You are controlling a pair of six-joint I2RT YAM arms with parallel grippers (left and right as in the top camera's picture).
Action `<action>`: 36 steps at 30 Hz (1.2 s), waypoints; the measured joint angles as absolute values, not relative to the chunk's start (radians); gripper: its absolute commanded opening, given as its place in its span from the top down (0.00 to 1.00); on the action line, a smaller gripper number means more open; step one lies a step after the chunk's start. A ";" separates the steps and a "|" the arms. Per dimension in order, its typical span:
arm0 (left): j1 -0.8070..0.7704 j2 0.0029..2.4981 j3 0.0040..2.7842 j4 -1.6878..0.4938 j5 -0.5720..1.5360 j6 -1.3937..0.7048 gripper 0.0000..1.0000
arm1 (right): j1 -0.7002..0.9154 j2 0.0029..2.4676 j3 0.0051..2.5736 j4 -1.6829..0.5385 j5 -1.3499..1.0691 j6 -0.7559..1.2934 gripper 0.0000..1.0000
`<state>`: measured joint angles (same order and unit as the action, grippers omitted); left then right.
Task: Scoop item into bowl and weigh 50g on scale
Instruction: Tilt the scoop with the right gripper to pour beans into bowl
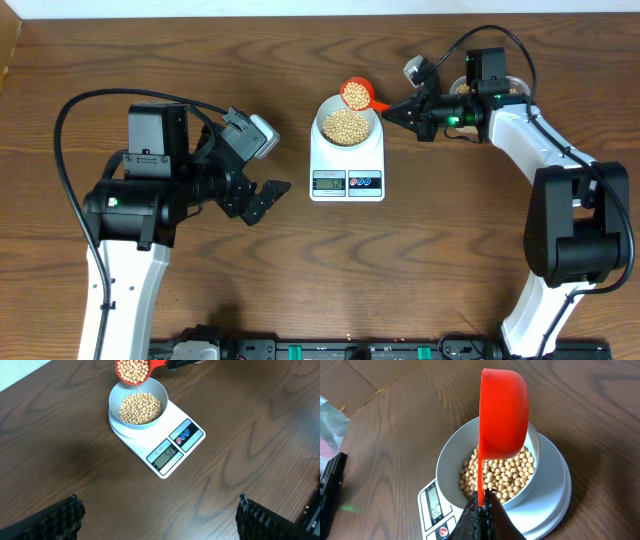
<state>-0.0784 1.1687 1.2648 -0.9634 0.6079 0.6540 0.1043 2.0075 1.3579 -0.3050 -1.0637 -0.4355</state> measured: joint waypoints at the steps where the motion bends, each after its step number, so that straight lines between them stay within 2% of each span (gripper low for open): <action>1: -0.078 1.169 1.265 -0.963 0.608 0.654 0.01 | 0.104 2.008 1.358 -0.305 -1.063 -0.436 0.99; 28: -0.078 1.169 1.265 -0.963 0.608 0.654 0.01 | 0.106 2.008 1.357 -0.304 -1.079 -0.408 0.99; 36: -0.078 1.169 1.265 -0.963 0.608 0.654 0.01 | 0.106 2.008 1.357 -0.240 -1.129 -0.292 0.99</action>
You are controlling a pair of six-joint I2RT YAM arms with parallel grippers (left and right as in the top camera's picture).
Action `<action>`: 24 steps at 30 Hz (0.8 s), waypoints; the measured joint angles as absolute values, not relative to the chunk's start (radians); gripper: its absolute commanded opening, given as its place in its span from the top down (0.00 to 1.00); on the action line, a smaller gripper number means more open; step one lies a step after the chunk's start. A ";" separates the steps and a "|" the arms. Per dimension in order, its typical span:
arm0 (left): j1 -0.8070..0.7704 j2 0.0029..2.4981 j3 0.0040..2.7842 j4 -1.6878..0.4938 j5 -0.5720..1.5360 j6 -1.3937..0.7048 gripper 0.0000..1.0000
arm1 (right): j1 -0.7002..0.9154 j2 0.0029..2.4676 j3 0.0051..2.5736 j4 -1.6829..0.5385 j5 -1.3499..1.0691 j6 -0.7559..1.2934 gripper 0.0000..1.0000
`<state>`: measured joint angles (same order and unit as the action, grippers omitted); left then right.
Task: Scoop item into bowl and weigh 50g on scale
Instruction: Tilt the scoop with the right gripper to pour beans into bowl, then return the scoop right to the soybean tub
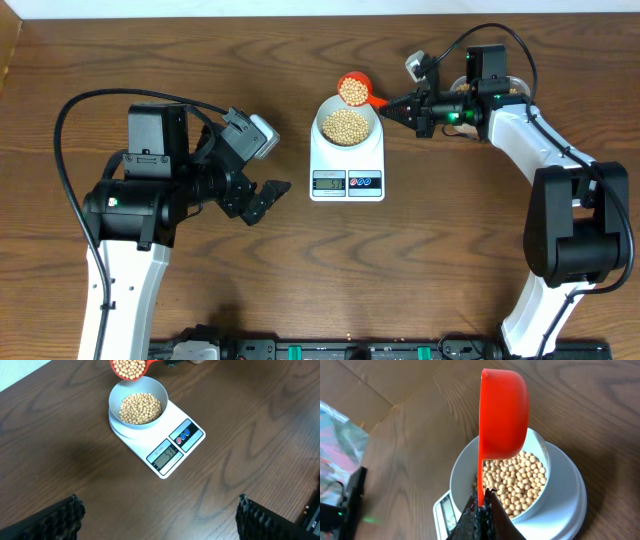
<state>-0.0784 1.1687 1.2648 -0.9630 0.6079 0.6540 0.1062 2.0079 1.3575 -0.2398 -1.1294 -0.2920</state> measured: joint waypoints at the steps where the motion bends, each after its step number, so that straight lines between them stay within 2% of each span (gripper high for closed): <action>1: -0.078 1.169 1.265 -0.963 0.608 0.654 0.01 | 0.106 2.008 1.357 -0.233 -1.137 -0.275 0.99; 13: -0.078 1.169 1.265 -0.963 0.608 0.654 0.01 | 0.060 2.008 1.357 -0.193 -1.209 -0.063 0.99; 24: -0.078 1.169 1.265 -0.963 0.608 0.654 0.01 | -0.061 2.008 1.357 -0.212 -1.282 0.001 0.99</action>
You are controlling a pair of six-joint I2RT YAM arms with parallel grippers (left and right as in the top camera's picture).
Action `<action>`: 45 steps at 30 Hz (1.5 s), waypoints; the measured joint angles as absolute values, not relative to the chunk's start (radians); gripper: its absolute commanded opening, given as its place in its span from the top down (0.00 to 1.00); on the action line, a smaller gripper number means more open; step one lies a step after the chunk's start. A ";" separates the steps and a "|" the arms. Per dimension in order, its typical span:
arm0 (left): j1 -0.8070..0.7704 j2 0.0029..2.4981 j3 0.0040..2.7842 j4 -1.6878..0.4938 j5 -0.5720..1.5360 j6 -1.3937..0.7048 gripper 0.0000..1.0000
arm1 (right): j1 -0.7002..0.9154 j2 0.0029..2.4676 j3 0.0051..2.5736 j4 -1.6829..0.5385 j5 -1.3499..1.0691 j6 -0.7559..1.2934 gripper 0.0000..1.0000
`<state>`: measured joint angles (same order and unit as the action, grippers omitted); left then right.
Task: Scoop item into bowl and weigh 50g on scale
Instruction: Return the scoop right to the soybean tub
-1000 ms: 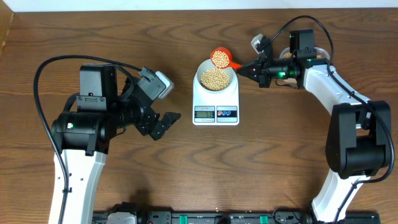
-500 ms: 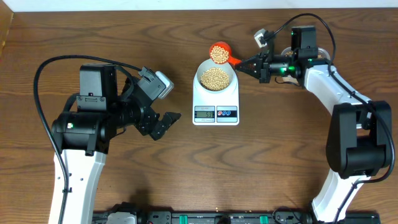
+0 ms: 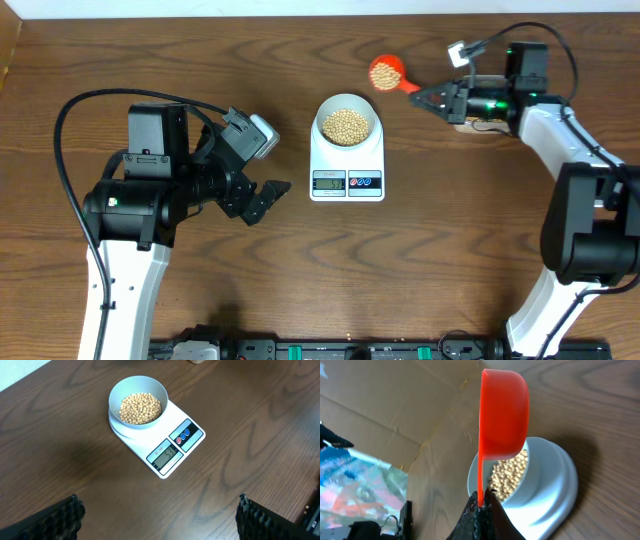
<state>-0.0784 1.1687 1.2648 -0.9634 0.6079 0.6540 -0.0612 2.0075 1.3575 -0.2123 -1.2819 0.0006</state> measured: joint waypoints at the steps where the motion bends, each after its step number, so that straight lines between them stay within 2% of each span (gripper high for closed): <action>1: -0.078 1.169 1.265 -0.963 0.608 0.654 0.01 | -0.081 2.008 1.357 -0.217 -1.283 0.002 0.99; 10: -0.078 1.169 1.265 -0.963 0.608 0.654 0.01 | -0.339 1.982 1.357 -0.387 -1.272 -0.022 0.99; 15: -0.078 1.169 1.265 -0.962 0.608 0.654 0.01 | -0.456 1.954 1.358 -0.610 -1.097 -0.206 0.99; 24: -0.078 1.169 1.265 -0.963 0.608 0.654 0.01 | -0.411 1.852 1.358 -0.649 -0.690 -0.331 0.99; 33: -0.078 1.169 1.265 -0.963 0.608 0.654 0.01 | -0.268 1.777 1.358 -0.663 -0.295 -0.385 0.99; 41: -0.078 1.169 1.265 -0.963 0.608 0.654 0.01 | -0.151 1.777 1.358 -0.632 -0.050 -0.405 0.99; 45: -0.078 1.169 1.265 -0.963 0.608 0.654 0.01 | -0.131 1.764 1.358 -0.612 -0.009 -0.406 0.99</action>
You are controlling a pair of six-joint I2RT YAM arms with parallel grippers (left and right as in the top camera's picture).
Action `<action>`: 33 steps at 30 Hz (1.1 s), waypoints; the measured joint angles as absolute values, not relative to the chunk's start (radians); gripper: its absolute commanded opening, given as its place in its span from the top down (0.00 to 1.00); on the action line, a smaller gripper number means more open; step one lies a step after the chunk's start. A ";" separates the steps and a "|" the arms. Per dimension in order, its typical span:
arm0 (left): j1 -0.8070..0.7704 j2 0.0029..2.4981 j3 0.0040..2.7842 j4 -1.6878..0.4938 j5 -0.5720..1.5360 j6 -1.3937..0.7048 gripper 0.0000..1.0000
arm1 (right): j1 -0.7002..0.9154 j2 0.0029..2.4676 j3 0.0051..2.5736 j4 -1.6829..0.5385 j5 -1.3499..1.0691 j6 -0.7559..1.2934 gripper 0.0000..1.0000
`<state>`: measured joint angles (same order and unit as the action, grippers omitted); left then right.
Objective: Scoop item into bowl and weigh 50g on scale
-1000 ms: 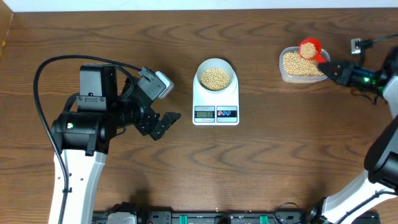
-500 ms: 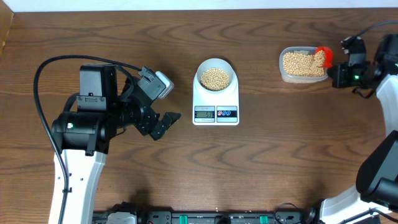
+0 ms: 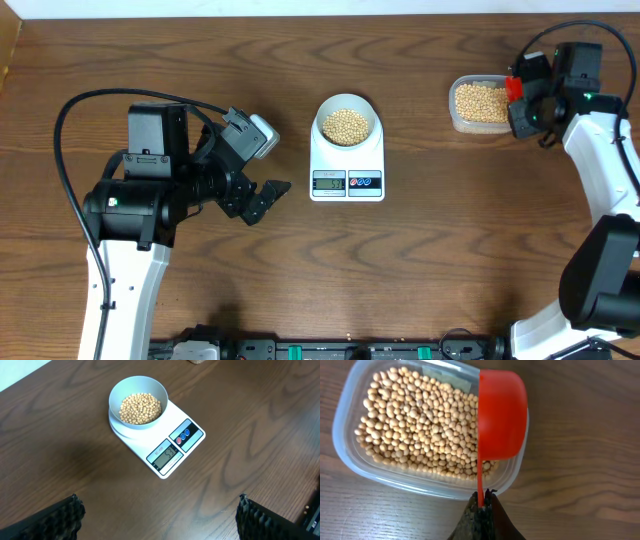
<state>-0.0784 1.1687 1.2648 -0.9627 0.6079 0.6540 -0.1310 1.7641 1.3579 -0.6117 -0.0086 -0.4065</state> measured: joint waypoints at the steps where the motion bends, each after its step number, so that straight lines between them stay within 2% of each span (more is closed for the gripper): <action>1: -0.078 1.169 1.265 -0.963 0.608 0.654 0.01 | -0.126 1.754 1.358 -0.612 -0.005 -0.409 0.99; 8: -0.078 1.169 1.265 -0.963 0.608 0.654 0.01 | -0.114 1.664 1.358 -0.612 -0.043 -0.414 0.99; 15: -0.078 1.169 1.265 -0.963 0.608 0.654 0.01 | -0.107 1.605 1.358 -0.561 -0.476 -0.417 0.99; 21: -0.078 1.169 1.265 -0.963 0.608 0.654 0.01 | 0.010 1.635 1.357 -0.459 -0.658 -0.422 0.99; 28: -0.078 1.169 1.265 -0.963 0.608 0.654 0.01 | 0.181 1.762 1.357 -0.448 -0.680 -0.519 0.99; 33: -0.078 1.169 1.265 -0.963 0.608 0.654 0.01 | 0.281 1.811 1.357 -0.451 -0.566 -0.617 0.99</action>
